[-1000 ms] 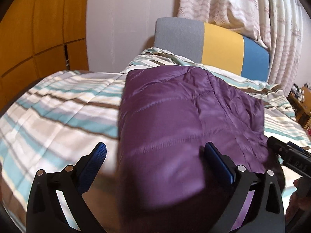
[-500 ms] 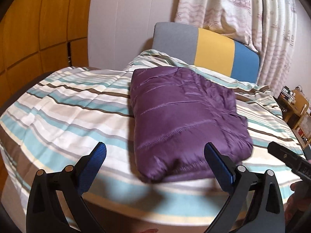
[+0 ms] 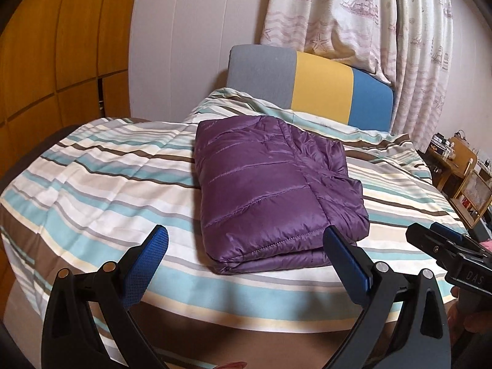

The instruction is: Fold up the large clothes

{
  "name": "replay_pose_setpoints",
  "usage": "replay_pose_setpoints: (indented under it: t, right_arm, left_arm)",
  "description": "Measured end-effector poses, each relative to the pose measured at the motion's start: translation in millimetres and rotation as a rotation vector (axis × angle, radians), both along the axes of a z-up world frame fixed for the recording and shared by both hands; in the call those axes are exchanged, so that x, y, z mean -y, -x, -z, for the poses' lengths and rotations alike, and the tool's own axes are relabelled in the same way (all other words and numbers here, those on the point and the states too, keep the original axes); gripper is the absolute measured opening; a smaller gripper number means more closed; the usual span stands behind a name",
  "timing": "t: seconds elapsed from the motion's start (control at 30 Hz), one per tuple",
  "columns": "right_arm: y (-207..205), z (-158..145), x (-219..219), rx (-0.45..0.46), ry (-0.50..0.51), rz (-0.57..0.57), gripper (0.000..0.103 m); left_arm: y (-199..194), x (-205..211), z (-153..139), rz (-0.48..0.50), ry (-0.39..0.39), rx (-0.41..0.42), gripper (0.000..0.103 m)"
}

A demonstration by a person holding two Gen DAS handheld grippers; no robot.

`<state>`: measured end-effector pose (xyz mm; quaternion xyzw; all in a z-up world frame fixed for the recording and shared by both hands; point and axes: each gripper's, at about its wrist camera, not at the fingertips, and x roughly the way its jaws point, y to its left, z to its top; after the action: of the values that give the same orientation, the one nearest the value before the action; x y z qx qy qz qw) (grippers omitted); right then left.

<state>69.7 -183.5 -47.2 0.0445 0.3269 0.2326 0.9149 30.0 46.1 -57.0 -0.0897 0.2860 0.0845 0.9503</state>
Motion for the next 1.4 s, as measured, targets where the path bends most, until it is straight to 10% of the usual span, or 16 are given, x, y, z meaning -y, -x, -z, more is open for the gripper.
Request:
replay_pose_setpoints:
  t: [1.4]
  right_arm:
    - [-0.2,3.1,-0.4,-0.017,-0.004,-0.004,0.101]
  left_arm:
    - [-1.7,3.9,6.6,0.015,0.015,-0.019,0.1]
